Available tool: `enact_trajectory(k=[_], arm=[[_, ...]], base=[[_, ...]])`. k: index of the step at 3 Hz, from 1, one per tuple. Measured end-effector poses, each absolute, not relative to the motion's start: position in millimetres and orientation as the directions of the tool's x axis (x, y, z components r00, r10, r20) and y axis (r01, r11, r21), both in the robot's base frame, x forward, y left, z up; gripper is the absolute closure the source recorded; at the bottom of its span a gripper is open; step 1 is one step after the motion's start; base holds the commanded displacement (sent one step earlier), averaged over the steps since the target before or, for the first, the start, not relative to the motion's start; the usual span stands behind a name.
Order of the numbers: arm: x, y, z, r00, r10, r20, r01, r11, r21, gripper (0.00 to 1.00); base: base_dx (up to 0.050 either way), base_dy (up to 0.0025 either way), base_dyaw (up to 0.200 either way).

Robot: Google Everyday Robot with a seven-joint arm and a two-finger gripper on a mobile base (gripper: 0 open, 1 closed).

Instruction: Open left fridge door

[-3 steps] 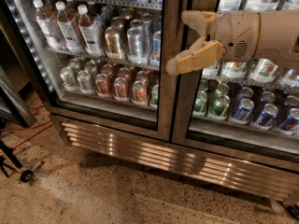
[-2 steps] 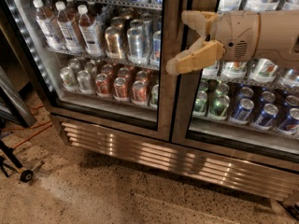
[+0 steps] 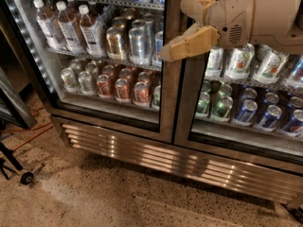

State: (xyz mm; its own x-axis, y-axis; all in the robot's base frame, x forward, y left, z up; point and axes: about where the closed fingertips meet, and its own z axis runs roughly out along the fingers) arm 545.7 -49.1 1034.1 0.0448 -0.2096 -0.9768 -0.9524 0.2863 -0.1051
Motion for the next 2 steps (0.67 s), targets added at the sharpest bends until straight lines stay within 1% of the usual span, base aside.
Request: enact_trajectory(k=[1, 2], arm=[[557.6, -57.8, 1010.0, -0.017, -0.196, -0.980, -0.949, 0.312, -0.046, 0.00], [558.3, -57.2, 1010.1, -0.020, -0.195, -0.981, -0.949, 0.312, -0.042, 0.00]], base=[[0.000, 0.00000, 0.000], [0.000, 0.00000, 0.000]])
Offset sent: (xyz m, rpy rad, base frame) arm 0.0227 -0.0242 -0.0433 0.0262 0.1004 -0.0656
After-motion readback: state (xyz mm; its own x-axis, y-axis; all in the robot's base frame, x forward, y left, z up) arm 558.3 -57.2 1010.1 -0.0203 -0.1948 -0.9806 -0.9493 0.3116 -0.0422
